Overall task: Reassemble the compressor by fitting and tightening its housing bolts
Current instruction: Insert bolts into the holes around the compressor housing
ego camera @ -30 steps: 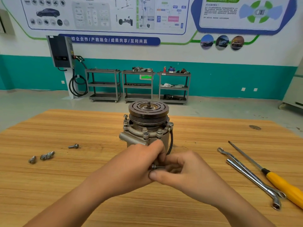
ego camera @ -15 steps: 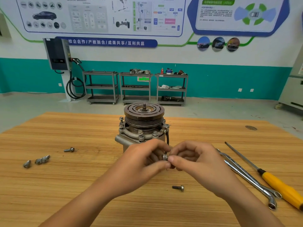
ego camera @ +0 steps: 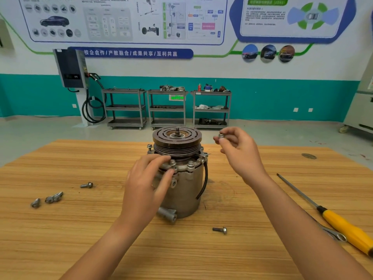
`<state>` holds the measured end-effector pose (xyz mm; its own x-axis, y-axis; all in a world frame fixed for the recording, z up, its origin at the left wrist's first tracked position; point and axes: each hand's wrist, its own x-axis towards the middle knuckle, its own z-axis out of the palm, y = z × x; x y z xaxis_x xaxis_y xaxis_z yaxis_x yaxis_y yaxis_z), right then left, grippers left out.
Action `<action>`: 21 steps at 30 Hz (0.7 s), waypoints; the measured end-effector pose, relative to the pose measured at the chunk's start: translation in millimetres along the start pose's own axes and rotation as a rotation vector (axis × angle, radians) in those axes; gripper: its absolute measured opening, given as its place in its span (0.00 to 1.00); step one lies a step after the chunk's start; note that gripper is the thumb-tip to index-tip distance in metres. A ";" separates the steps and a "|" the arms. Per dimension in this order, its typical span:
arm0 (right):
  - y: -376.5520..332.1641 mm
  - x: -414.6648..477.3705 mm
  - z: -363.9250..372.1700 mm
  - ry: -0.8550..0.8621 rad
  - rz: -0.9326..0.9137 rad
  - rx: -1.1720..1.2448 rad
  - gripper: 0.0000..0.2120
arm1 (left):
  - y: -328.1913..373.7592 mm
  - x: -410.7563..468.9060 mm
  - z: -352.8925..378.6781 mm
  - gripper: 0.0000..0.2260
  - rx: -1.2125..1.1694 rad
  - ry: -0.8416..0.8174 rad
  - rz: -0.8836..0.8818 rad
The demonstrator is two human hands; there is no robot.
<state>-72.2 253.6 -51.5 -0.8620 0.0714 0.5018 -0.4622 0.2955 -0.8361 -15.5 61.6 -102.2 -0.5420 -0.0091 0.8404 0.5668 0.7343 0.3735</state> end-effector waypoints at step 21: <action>34.8 12.3 20.4 -0.017 -0.029 -0.007 0.11 | -5.7 15.7 -3.0 0.08 -0.089 -0.112 -0.026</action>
<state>-103.2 245.3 -79.0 -0.8514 0.0468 0.5224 -0.4862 0.3036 -0.8194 -25.4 55.2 -90.0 -0.6202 0.0526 0.7827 0.6017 0.6720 0.4316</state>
